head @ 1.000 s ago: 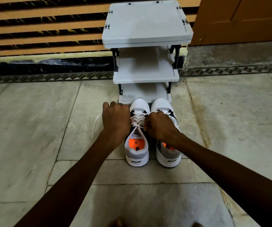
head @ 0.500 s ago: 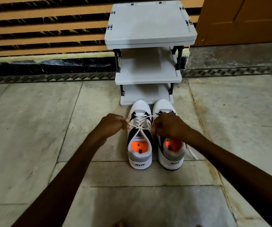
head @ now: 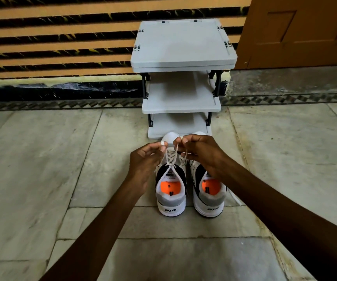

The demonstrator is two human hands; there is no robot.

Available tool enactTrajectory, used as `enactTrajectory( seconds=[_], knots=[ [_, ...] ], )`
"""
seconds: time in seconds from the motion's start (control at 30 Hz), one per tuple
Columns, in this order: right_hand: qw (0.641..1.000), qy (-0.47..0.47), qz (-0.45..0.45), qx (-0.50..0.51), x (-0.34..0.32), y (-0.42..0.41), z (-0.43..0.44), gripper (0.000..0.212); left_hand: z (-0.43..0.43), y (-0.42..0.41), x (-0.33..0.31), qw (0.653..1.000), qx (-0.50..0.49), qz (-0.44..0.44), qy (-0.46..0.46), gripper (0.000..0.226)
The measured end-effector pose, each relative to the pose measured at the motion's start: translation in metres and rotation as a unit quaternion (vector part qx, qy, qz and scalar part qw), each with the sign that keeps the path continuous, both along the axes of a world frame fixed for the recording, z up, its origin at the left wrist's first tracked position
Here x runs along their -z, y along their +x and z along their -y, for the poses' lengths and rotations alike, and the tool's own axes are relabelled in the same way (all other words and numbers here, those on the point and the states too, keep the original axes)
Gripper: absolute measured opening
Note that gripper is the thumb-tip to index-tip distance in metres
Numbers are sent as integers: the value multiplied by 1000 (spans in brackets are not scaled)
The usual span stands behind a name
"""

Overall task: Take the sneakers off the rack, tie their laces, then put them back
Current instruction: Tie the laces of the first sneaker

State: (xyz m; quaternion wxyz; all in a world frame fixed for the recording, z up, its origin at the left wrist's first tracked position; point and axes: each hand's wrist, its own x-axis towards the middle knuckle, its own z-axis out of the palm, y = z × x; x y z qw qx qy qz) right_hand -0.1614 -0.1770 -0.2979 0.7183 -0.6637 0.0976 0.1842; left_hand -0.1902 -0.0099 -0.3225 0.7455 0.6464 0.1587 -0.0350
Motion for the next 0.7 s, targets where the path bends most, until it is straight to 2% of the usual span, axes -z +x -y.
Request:
enactTrajectory(
  seconds=[0.17, 0.23, 0.43, 0.7],
  knots=[
    [998, -20, -18, 60, 13, 6, -15, 13, 3, 9, 9, 977, -28, 89, 190, 20],
    [997, -22, -17, 72, 15, 6, -18, 13, 3, 11, 10, 965, -14, 119, 233, 22],
    [997, -10, 0, 78, 10, 5, -20, 18, 9, 9, 11, 940, 17, 164, 300, 27],
    [996, -51, -3, 77, 16, 10, -19, 15, 8, 8, 8, 934, 22, 164, 318, 36]
  ],
)
